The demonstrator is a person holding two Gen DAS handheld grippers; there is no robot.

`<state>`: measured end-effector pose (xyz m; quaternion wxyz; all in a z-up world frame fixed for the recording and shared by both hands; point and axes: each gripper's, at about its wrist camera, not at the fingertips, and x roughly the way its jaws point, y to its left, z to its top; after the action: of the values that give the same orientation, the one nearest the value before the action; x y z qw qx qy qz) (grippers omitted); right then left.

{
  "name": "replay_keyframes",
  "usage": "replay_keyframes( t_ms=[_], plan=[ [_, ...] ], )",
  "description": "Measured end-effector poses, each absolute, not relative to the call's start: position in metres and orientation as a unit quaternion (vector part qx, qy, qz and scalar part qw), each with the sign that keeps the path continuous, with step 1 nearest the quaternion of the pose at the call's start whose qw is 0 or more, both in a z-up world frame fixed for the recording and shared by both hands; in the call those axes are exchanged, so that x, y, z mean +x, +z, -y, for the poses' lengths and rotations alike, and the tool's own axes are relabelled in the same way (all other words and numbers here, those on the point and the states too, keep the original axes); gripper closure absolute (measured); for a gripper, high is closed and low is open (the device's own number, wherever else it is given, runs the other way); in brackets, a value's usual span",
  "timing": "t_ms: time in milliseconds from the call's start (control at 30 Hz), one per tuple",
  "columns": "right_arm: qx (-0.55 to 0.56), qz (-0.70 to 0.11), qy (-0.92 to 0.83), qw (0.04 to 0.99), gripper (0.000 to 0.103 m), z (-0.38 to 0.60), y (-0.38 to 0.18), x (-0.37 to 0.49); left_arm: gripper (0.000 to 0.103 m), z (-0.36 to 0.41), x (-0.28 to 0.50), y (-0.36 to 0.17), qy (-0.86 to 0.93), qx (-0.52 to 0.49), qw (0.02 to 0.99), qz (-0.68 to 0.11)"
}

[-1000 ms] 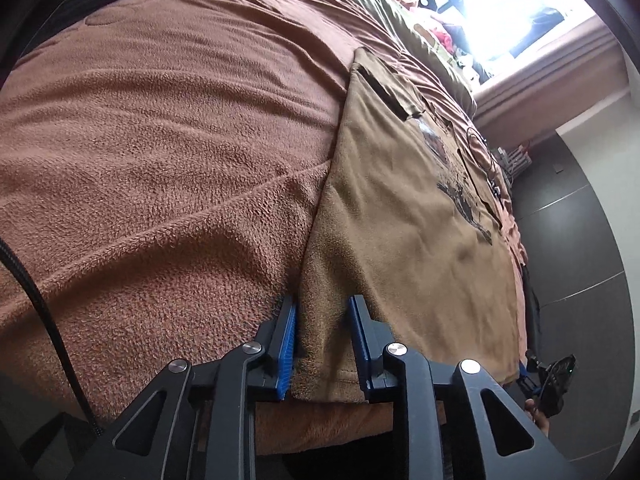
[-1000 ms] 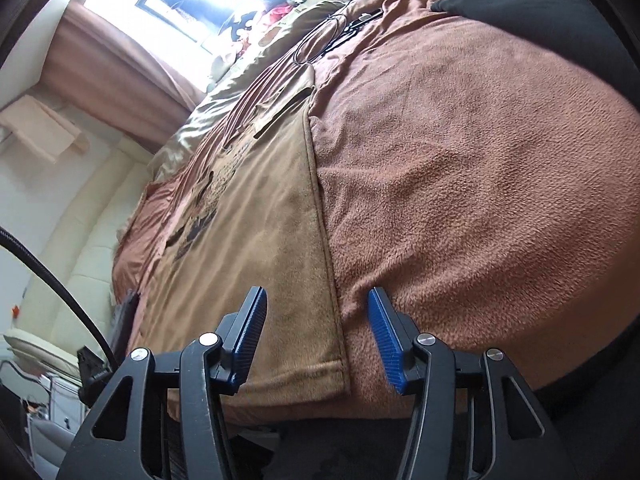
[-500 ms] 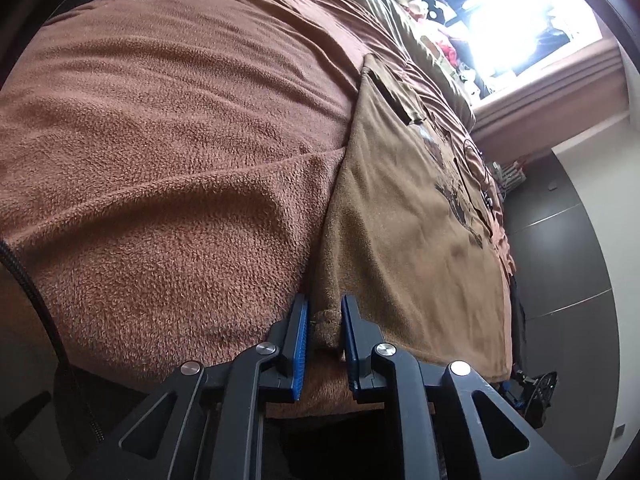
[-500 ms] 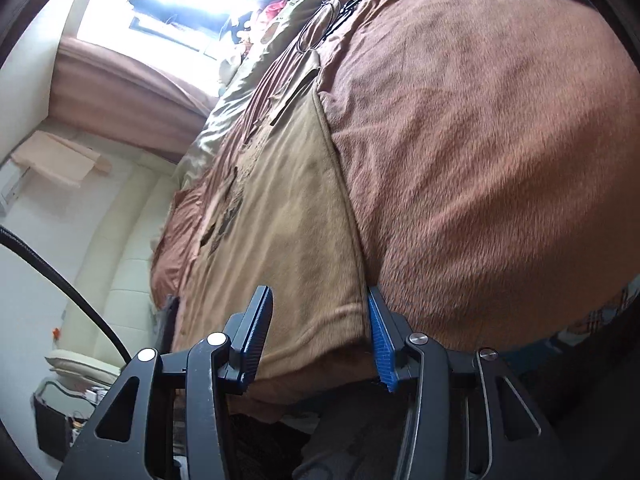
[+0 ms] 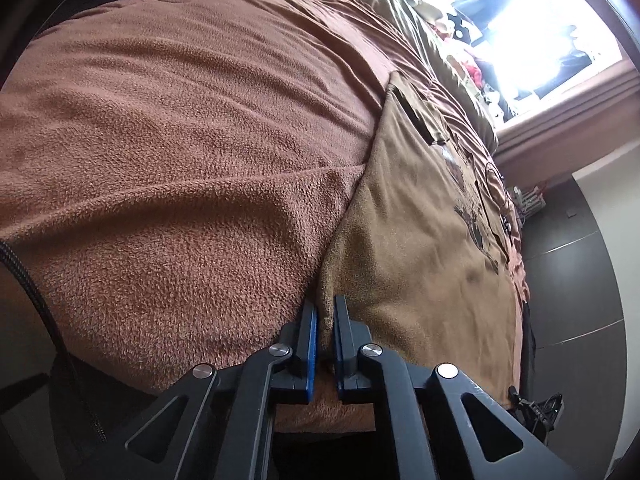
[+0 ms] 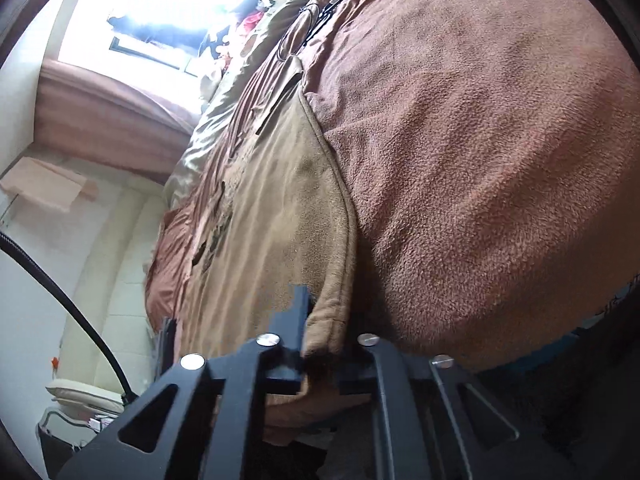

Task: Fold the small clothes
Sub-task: 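Lift the hem with both grippers and carry it toward the collar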

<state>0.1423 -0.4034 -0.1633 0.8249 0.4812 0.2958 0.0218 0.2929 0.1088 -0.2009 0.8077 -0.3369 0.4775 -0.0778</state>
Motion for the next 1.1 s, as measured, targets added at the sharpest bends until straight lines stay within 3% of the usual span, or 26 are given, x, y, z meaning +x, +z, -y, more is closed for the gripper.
replay_keyframes(
  t_ms=[500,1100],
  plan=[
    [0.465,-0.236,0.043,0.852,0.103,0.381,-0.116,0.115,0.099,-0.119,0.273,-0.144,-0.102,-0.354,0.835,-0.409],
    [0.449,-0.198,0.074,0.868,0.103,0.383,-0.107,0.027,0.099,-0.140,0.187,-0.093,-0.138,-0.367,0.853,-0.346]
  ],
)
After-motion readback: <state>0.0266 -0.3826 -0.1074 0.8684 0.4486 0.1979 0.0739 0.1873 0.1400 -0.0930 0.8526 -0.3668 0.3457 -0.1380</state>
